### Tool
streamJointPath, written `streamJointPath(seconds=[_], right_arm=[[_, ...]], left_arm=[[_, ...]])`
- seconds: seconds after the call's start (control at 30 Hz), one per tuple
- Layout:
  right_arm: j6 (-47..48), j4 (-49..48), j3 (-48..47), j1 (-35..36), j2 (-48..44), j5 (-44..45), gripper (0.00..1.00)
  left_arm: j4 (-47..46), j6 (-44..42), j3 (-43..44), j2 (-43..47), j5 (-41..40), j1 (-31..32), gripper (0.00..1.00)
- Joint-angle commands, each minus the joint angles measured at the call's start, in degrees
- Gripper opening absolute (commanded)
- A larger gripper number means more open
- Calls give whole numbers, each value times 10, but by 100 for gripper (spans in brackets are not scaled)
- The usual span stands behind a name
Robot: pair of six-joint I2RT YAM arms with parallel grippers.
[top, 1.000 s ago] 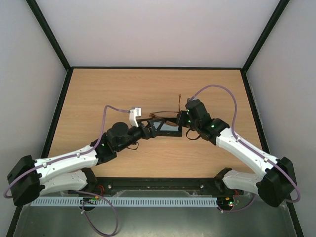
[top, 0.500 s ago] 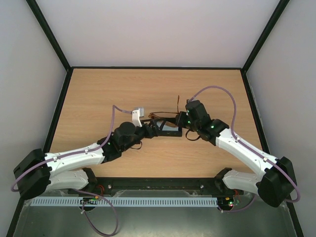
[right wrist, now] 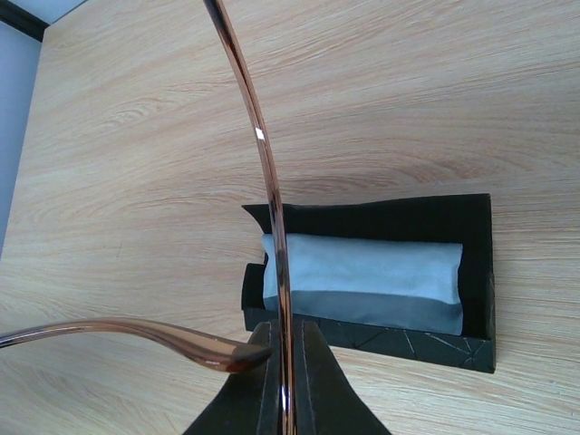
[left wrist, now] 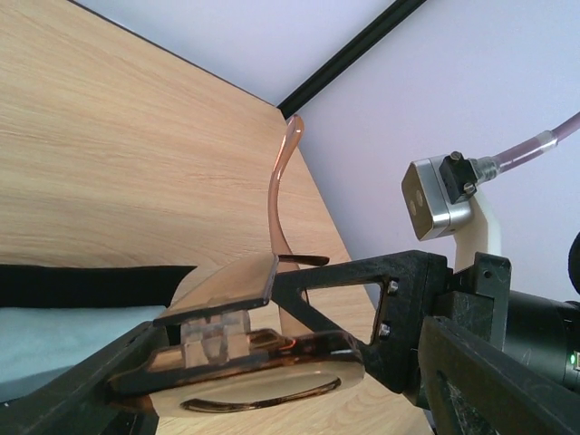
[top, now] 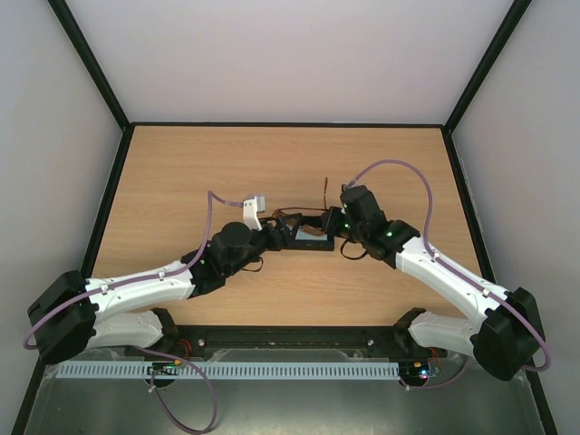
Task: Organize the sunglasses
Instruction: Fold the sunglasses.
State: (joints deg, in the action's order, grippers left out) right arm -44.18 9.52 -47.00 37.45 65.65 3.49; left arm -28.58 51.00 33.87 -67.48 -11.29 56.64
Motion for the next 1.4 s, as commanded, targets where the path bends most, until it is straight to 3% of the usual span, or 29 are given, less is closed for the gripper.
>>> streamJointPath(seconds=[0.0,0.77,1.1,1.37], right_arm=[[-2,-10,9,-2,-11,-3,1],[0,-7,9,-2,-18,1,1],[-3,-13,9,-2,-11,1,1],[-7,-22,11,-2,-4,-1,1]], left_arm=[[-20,0,20,-4,-14,4,77],[-5,3,17,5,-33,4,77],[-10,7,14,5,-31,4,73],[-19,14,9,-2,-25,4,63]])
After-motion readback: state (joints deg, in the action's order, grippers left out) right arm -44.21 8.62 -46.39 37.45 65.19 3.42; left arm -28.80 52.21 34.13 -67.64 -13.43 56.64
